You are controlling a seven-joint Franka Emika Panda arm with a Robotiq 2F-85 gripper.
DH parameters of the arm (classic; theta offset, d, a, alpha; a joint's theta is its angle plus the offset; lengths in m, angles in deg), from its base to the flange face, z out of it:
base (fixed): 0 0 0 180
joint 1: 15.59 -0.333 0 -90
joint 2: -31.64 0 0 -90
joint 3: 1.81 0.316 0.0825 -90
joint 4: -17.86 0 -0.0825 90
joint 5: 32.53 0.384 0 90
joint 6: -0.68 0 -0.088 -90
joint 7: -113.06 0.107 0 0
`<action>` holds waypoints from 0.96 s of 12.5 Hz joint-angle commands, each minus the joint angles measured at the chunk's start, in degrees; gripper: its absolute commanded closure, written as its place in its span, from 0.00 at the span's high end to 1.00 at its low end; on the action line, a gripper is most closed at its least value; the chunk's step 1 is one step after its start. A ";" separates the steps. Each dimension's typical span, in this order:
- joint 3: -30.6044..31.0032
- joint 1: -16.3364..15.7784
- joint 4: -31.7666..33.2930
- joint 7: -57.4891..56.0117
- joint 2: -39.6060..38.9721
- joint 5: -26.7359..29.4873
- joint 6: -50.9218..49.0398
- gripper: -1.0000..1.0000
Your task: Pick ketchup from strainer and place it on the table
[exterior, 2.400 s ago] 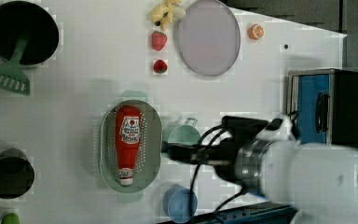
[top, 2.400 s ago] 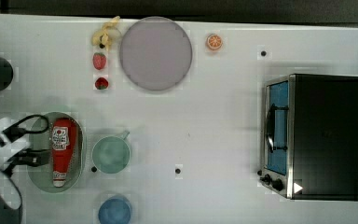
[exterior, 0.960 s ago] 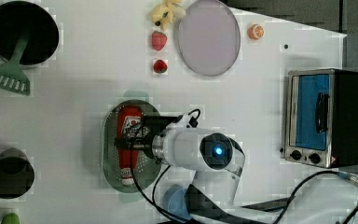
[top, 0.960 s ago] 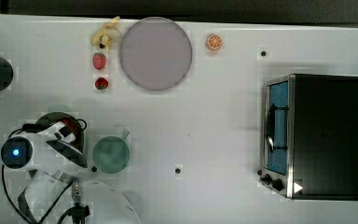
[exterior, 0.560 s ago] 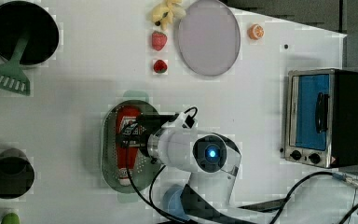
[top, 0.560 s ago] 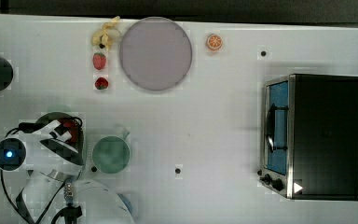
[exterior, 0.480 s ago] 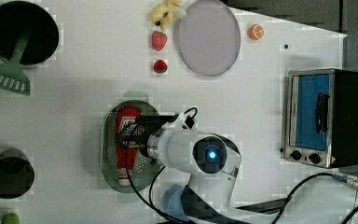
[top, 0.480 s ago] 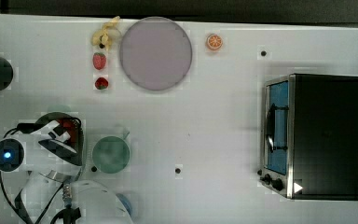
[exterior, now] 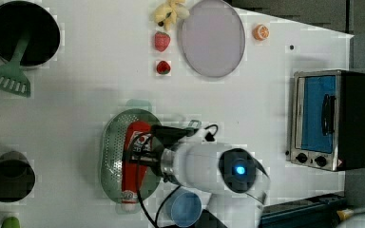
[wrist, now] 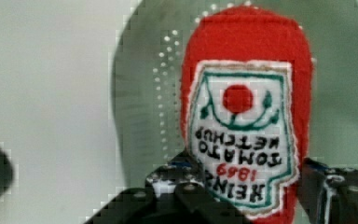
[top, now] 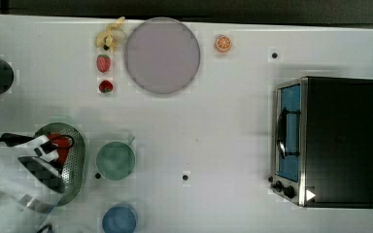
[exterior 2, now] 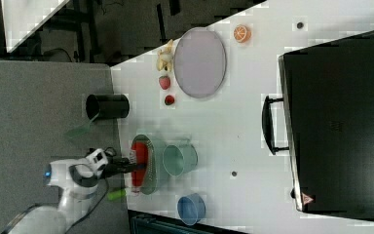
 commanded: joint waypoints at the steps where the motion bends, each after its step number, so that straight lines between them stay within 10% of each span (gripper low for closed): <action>1: 5.20 5.89 -3.72 -7.79 6.43 5.76 -5.95 0.56; 12: 0.38 21.86 -15.70 -38.21 20.14 12.82 -29.93 0.56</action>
